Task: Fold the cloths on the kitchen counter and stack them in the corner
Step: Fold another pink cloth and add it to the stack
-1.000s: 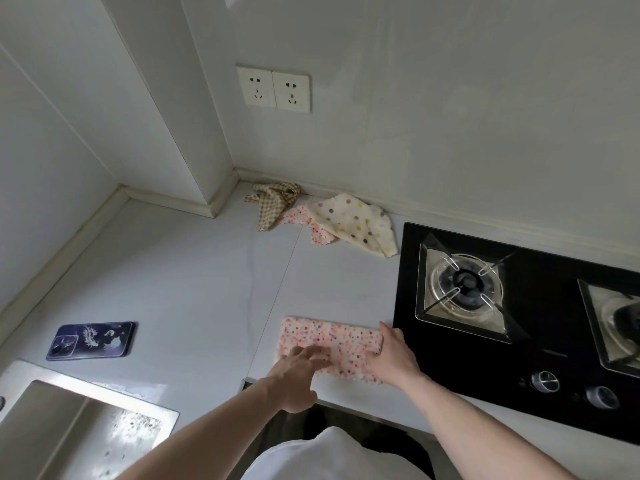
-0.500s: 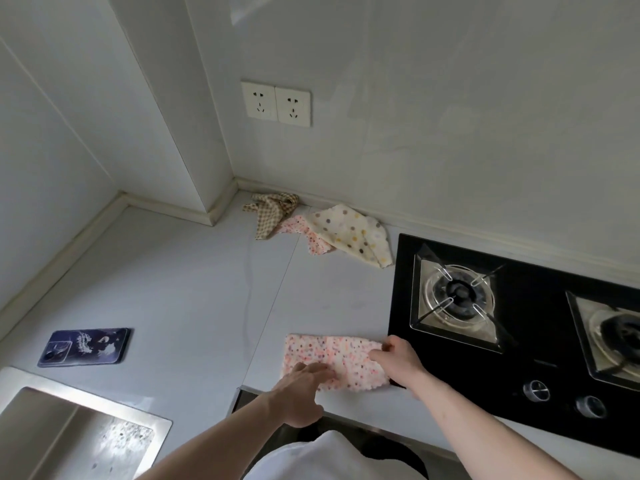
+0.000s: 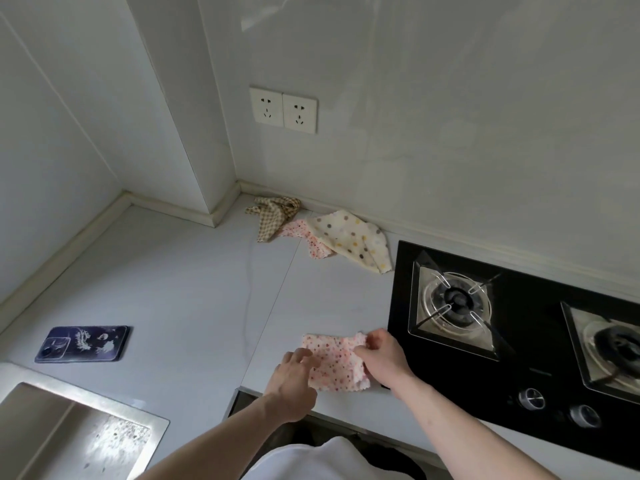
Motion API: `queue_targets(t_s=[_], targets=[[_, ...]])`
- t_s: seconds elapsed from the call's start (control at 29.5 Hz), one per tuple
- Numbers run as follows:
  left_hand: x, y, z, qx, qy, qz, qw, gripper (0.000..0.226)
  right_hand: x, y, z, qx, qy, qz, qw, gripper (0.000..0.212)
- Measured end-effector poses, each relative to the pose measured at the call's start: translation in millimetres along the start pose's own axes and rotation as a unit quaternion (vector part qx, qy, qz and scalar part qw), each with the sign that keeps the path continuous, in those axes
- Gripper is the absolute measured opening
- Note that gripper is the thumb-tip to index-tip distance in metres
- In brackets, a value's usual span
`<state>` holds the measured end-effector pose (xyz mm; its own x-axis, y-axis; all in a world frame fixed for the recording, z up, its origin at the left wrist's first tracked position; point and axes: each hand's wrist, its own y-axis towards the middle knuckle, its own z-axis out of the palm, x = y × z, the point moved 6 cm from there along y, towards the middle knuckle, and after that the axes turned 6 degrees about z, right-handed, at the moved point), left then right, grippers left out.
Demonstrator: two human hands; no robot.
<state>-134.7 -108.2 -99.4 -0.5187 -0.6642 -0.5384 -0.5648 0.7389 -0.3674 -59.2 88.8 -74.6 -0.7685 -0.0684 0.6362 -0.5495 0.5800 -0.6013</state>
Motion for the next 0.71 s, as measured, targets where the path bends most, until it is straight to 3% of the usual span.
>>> queue_targets(t_s=[0.17, 0.37, 0.71], targets=[[26.0, -8.2, -14.2, -0.027, -0.018, -0.029, 0.999, 0.053, 19.9, -2.1, 41.1, 0.040, -0.040, -0.030, 0.998, 0.015], [34.6, -4.9, -32.6, -0.050, -0.031, -0.045, 0.997, 0.060, 16.9, 2.0, 74.5, 0.145, -0.065, -0.017, 0.987, 0.033], [5.1, 56.5, -34.5, 0.017, 0.039, -0.008, 0.999, 0.063, -11.7, 6.5, 19.4, 0.075, -0.045, 0.023, 0.996, 0.039]])
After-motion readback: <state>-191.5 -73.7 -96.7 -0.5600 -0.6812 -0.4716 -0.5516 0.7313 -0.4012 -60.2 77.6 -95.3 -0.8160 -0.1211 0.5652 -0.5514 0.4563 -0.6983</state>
